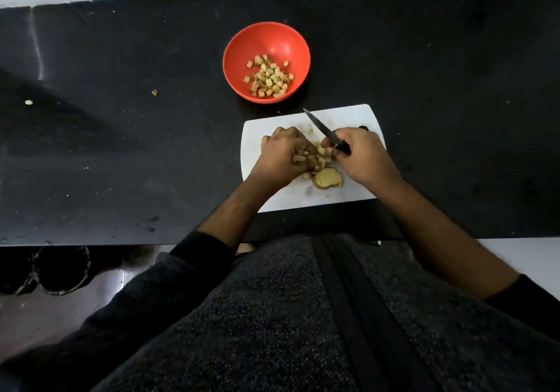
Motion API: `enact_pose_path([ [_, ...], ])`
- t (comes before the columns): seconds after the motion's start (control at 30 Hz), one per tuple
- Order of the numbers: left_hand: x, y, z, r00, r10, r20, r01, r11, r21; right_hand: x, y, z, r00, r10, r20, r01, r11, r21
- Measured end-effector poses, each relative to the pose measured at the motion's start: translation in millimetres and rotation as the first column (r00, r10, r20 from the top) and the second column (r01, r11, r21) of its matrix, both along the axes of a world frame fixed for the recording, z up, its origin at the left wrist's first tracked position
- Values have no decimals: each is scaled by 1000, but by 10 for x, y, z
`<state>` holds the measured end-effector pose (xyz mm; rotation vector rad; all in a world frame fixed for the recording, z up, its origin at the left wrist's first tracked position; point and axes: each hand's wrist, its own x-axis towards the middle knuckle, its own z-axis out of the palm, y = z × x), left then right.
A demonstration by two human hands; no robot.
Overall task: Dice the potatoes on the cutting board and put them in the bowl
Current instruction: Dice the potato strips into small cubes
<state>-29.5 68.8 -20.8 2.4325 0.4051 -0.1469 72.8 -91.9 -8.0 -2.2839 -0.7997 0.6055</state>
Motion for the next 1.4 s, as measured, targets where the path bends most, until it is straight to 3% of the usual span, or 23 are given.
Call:
enact_pose_path([
  [0.13,-44,-25,-22,998,-67,22,66,997,47,-126,-217,-17,992,43,119,-36,998,-61],
  [0.27,-130,-71,-40,986,-155,70,146,983,109,-351,-357,-168,996,57,67,-53,997,-58],
  [0.57,-205,-221,-129,985,-133,113,105,969,224,-330,-352,-259,991,94,98,-82,990,-117],
  [0.87,-299,-225,-226,966,-190,177,134,949,286,-208,-392,-274,971,181,156,-175,983,-52],
  [1.0,-315,-208,-231,962,-179,205,125,960,251,-184,-392,-243,981,114,158,-115,993,1],
  [1.2,-301,-253,-246,964,-111,241,64,978,197,-304,-341,-156,991,-133,22,128,981,147],
  [1.4,-333,-212,-210,954,-27,299,-21,988,155,-372,-350,-50,980,-194,41,184,966,180],
])
